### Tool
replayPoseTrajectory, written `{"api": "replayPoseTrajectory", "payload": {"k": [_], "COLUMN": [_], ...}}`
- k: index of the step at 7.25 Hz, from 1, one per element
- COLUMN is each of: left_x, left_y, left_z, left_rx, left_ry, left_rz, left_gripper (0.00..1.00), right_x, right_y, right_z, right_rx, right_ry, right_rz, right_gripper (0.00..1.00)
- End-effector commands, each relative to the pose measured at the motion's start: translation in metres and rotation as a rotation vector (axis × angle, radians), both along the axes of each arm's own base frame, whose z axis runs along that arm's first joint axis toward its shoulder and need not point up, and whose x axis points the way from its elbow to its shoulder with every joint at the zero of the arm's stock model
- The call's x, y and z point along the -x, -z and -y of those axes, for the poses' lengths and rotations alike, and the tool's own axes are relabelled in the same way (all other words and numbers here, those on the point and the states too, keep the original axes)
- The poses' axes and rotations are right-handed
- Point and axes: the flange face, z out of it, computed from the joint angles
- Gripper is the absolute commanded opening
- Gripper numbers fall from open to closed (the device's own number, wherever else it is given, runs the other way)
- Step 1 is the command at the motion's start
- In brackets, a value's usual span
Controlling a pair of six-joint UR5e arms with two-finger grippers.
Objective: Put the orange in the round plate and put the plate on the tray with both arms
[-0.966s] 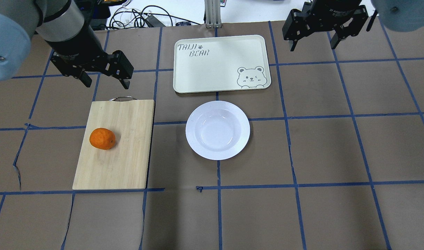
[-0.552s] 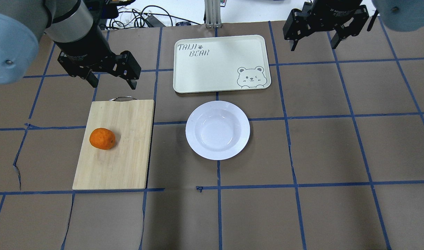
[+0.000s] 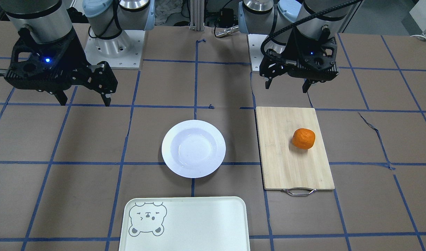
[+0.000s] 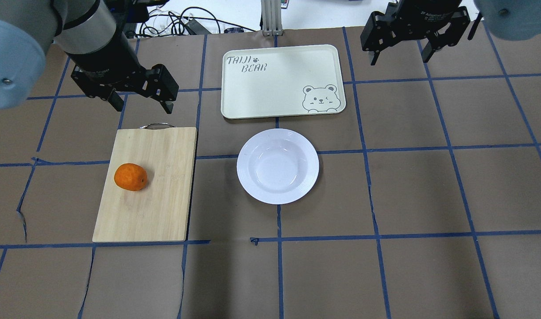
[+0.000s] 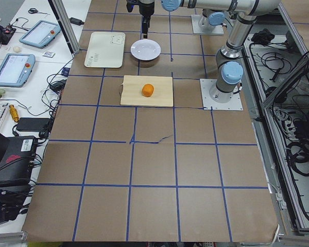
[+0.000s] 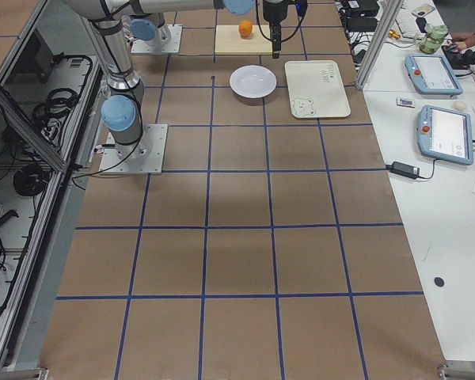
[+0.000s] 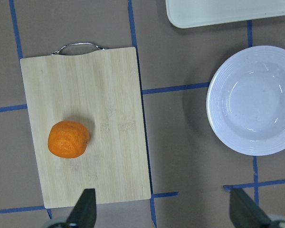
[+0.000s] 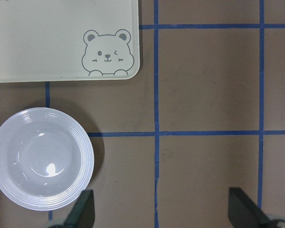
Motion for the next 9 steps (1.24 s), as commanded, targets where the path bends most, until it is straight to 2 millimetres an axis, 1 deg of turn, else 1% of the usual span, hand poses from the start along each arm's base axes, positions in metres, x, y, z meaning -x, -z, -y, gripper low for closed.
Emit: {"api": "replayPoseTrajectory", "payload": {"k": [1, 3, 5, 6, 7, 8, 9], "left_x": [0.0, 0.0, -0.003, -0.01, -0.011, -0.013, -0.027], "left_y": [-0.001, 0.0, 0.004, 0.011, 0.017, 0.033, 0.056], "left_z": [0.0, 0.001, 0.006, 0.011, 0.015, 0.019, 0.031], "left_rx": [0.001, 0.001, -0.008, -0.016, -0.028, -0.061, -0.104], "left_ry": [0.0, 0.0, -0.004, 0.007, 0.019, 0.071, 0.098], "left_rz": [0.0, 0.001, 0.005, 0.064, 0.071, 0.071, 0.067], "left_gripper": [1.0, 1.0, 1.0, 1.0, 1.0, 1.0, 1.0], "right_x": [-0.001, 0.0, 0.0, 0.0, 0.0, 0.0, -0.001], "right_y": [0.001, 0.001, 0.001, 0.001, 0.001, 0.001, 0.002], "right_z": [0.0, 0.0, 0.0, 0.0, 0.0, 0.0, -0.001], "right_rx": [-0.003, -0.003, -0.003, -0.003, -0.003, -0.003, -0.006], "right_ry": [-0.001, 0.001, 0.001, 0.001, 0.0, 0.0, -0.001], "right_rz": [-0.001, -0.002, -0.002, -0.002, -0.001, -0.001, -0.001], "right_gripper": [1.0, 1.0, 1.0, 1.0, 1.0, 1.0, 1.0]}}
